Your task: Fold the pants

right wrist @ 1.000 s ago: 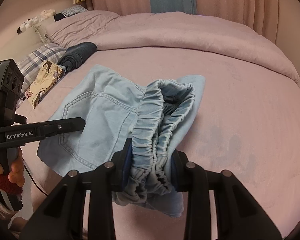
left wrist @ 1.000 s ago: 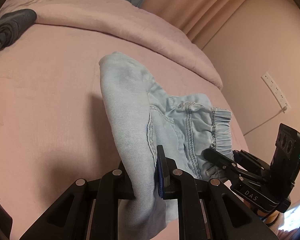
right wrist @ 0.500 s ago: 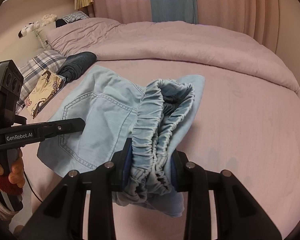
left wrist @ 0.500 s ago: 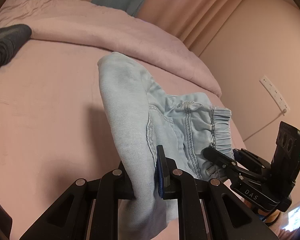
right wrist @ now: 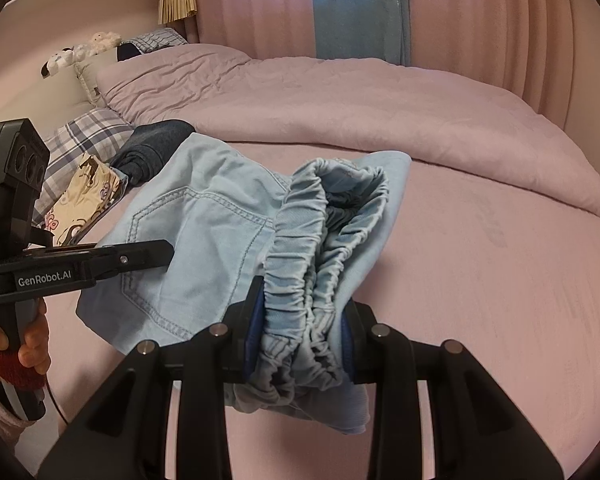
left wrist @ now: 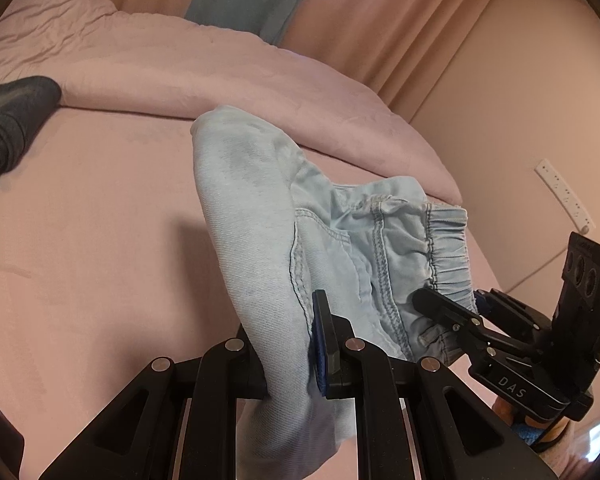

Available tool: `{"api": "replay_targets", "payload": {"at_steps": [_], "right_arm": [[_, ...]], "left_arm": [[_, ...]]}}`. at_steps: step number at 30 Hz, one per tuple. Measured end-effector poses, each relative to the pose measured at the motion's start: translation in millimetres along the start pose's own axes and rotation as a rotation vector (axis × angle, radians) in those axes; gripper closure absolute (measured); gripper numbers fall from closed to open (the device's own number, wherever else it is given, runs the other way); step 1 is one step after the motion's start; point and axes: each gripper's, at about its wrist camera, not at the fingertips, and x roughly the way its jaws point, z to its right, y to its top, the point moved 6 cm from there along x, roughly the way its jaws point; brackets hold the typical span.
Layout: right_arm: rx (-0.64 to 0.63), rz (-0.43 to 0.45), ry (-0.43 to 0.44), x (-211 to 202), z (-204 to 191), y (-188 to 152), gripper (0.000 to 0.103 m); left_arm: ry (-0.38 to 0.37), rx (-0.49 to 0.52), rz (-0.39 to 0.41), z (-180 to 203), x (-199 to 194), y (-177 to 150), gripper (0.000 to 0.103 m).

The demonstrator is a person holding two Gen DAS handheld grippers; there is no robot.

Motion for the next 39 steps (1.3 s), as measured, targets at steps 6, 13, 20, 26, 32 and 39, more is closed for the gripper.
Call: {"api": "replay_targets", "payload": {"at_steps": [6,13,20,26,32,39], "right_arm": [[0.006,0.007,0.004,19,1,17,0.071],[0.014,0.008,0.008,38,9,31,0.071],[0.03,-0.01,0.003,59,18,35,0.071],[0.045,-0.035,0.0,75,23,33,0.071],[0.052,-0.076,-0.003,98,26,28,0.071],[0.068,-0.118,-0.008,119,31,19,0.071]], "left_arm": [[0.016,0.012,0.0,-4,7,12,0.089],[0.022,0.011,-0.004,-3,15,16,0.089],[0.031,0.009,-0.027,-9,18,14,0.089],[0.035,-0.005,-0.054,-14,22,7,0.089],[0.043,-0.028,-0.09,-25,37,2,0.089],[0.066,-0.052,-0.126,-41,48,-5,0.089]]}}
